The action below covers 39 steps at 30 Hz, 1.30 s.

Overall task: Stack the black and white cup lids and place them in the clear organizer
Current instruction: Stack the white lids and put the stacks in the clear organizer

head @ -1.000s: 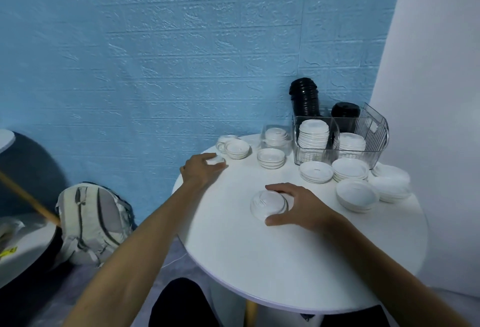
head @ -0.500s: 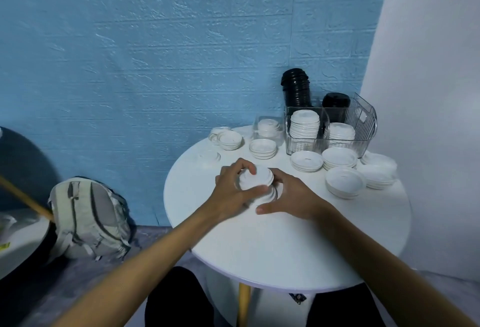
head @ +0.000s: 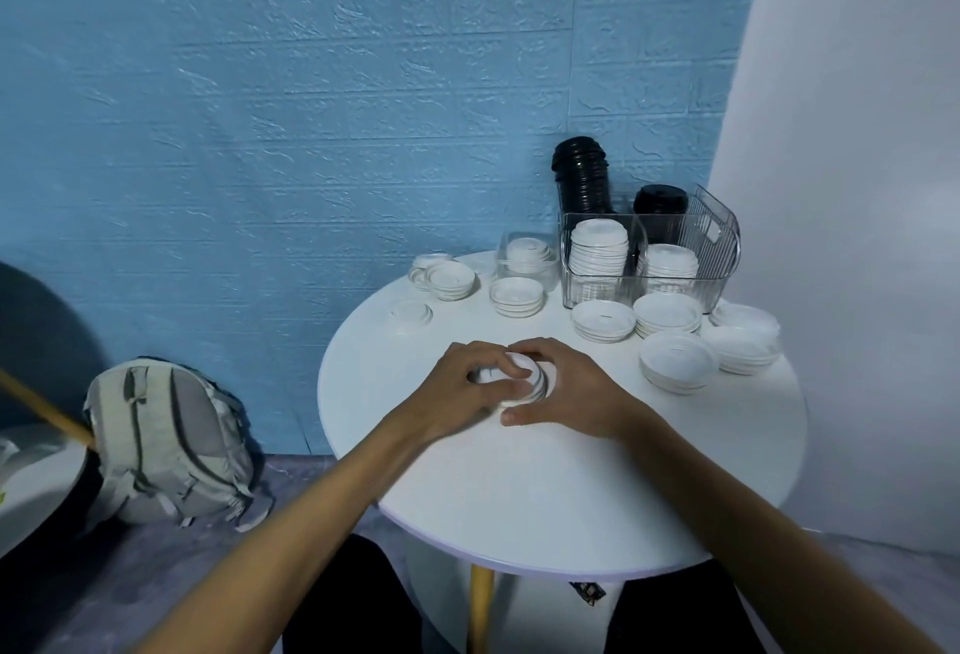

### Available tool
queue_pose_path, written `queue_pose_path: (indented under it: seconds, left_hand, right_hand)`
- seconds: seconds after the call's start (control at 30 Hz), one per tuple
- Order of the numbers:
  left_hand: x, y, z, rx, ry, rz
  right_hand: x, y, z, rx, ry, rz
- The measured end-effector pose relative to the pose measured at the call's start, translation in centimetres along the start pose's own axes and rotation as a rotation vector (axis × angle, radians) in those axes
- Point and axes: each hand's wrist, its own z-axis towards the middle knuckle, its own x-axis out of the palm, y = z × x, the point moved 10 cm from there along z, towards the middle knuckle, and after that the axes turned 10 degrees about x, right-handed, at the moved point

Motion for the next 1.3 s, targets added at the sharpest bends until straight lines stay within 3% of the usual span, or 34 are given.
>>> queue_pose_path:
  seconds: [0.27, 0.4, 0.43, 0.5, 0.57, 0.6, 0.67, 0.73, 0.87, 0.97, 1.07, 1.23, 1.3]
  left_hand:
    - [-0.3, -0.5, -0.2, 0.046, -0.007, -0.028]
    - [-0.2, -0.1, -0.1, -0.029, 0.031, -0.084]
    - [-0.6, 0.2, -0.2, -0.080, -0.019, -0.147]
    - [-4.0, 1.4, -0.2, -0.164, -0.287, -0.122]
    - [-9.2, 2.6, -1.0, -0.220, -0.576, 0.262]
    - [-11.1, 3.2, -1.2, -0.269, -0.631, 0.429]
    - [-13.3, 6.0, -1.0, -0.420, -0.600, 0.557]
    - [-13.3, 8.7, -0.5, -0.576, -0.456, 0.559]
    - [-11.8, 10.0, 0.7, -0.600, -0.249, 0.667]
    - [-12.3, 9.1, 0.5, -0.499, -0.390, 0.600]
    - [-12.1, 8.5, -0.2, -0.468, -0.432, 0.512]
    - [-10.5, 5.8, -0.8, -0.328, -0.567, 0.037]
    - [-8.3, 4.1, -0.7, -0.250, -0.495, -0.106]
  right_hand:
    - [0.1, 0.1, -0.2, 0.009, 0.029, 0.064]
    - [0.2, -0.4, 0.4, 0.030, 0.006, 0.045]
    - [0.2, -0.6, 0.5, 0.036, 0.002, 0.027]
    - [0.3, -0.9, 0.9, 0.043, -0.013, -0.031]
    - [0.5, -1.5, 1.3, 0.059, -0.016, -0.073]
    - [0.6, -1.7, 1.4, 0.067, -0.017, -0.080]
    - [0.7, -2.0, 1.6, 0.072, -0.024, -0.091]
    - [0.7, -2.1, 1.7, 0.076, -0.026, -0.095]
    - [0.6, -2.1, 1.7, 0.076, -0.029, -0.090]
    - [0.5, -2.1, 1.6, 0.075, -0.028, -0.088]
    - [0.4, -2.0, 1.6, 0.071, -0.026, -0.087]
    - [0.3, -2.2, 1.6, 0.075, -0.033, -0.070]
    - [0.3, -2.2, 1.6, 0.081, -0.033, -0.080]
